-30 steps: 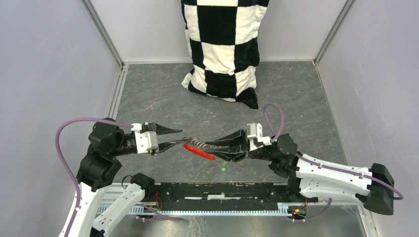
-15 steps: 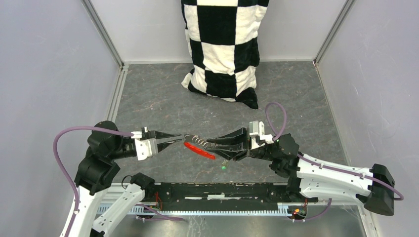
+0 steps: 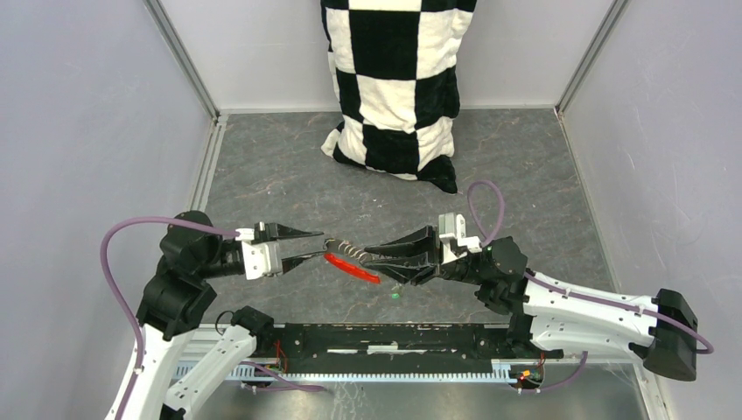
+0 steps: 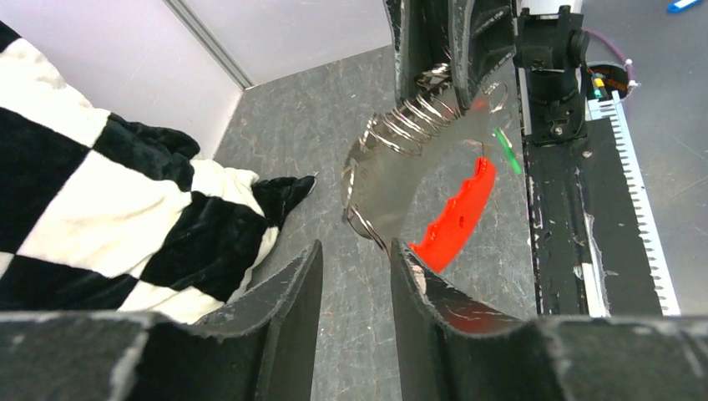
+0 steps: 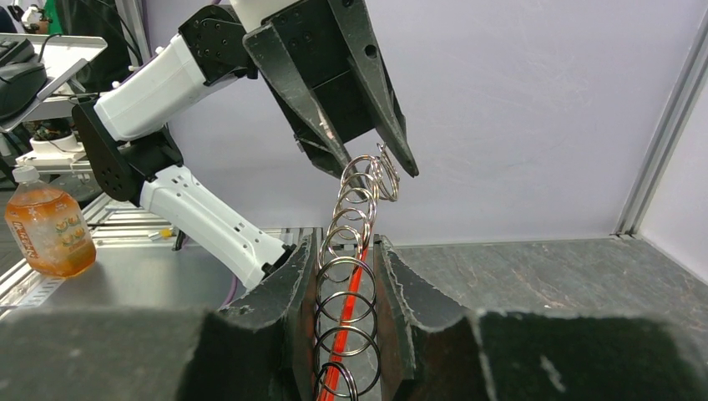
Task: Put the keys on the keyring
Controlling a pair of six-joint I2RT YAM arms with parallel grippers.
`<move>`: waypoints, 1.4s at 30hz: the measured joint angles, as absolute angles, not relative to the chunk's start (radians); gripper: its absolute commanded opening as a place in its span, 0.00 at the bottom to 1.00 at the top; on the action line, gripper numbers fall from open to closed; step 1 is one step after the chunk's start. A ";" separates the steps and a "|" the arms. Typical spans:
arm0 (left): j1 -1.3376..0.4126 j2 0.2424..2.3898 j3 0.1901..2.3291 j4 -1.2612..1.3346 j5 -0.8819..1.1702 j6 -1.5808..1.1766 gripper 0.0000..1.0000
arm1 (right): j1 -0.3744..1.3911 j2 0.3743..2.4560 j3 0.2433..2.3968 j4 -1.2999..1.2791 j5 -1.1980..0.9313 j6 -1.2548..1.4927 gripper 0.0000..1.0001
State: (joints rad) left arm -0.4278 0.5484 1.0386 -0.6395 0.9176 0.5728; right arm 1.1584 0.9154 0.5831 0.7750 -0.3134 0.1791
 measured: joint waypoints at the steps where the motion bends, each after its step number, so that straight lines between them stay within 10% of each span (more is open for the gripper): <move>1: -0.428 0.553 1.037 -0.628 0.918 0.566 0.38 | 1.158 0.919 0.583 0.776 -0.314 0.180 0.00; 16: -0.428 0.547 1.019 -0.581 0.916 0.514 0.03 | 1.158 0.924 0.583 0.792 -0.310 0.192 0.01; 32: -0.428 0.462 1.003 -0.606 0.873 0.706 0.02 | 1.152 0.915 0.582 0.739 -0.276 0.224 0.02; 42: -0.427 0.435 0.999 -0.635 0.910 0.884 0.02 | 1.106 0.978 0.636 0.632 -0.369 0.268 0.59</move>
